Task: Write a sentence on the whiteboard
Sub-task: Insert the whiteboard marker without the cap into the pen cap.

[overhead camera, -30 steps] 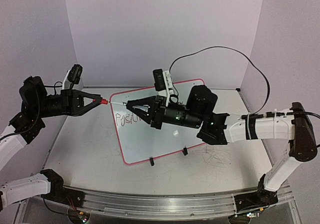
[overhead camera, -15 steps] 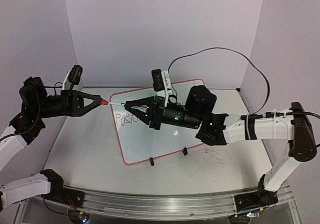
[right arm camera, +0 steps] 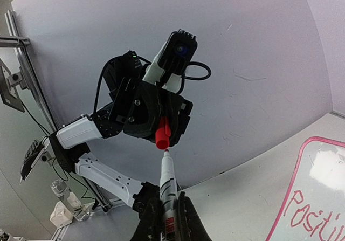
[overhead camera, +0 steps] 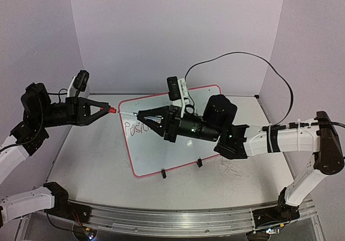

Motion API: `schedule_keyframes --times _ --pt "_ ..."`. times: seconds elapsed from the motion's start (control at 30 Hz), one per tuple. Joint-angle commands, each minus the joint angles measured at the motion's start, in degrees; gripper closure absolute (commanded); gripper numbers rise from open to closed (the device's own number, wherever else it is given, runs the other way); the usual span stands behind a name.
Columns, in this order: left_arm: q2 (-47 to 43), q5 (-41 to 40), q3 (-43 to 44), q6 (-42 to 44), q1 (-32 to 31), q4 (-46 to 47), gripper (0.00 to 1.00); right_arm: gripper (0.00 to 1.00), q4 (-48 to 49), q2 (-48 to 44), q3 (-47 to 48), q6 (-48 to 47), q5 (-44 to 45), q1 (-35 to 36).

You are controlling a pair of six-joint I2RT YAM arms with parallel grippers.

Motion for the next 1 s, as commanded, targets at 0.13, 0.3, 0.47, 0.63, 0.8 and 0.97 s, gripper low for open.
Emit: schedule_keyframes --times 0.13,0.3,0.47,0.63,0.8,0.97 --pt "-0.76 0.59 -0.27 -0.28 -0.12 2.71 1.0 1.0 3.48 -0.74 1.99 0.14 -0.44 0.52" --pt "-1.0 0.72 -0.22 -0.4 -0.13 2.7 1.0 1.0 3.25 1.26 3.77 0.69 -1.28 0.5" --pt "-1.12 0.95 -0.26 -0.34 -0.12 2.72 1.0 1.0 3.22 2.69 4.85 0.87 -1.4 0.54" --pt "-1.56 0.98 -0.37 -0.4 -0.12 2.69 1.0 1.0 3.42 1.74 3.55 0.56 0.1 0.46" --pt "-1.41 0.6 -0.35 -0.22 -0.12 2.72 1.0 1.0 4.59 -1.75 -0.57 -0.17 1.57 0.52" --pt "-1.08 0.58 -0.31 -0.22 -0.14 2.69 1.0 1.0 5.83 -1.95 -1.42 0.32 0.39 0.54"
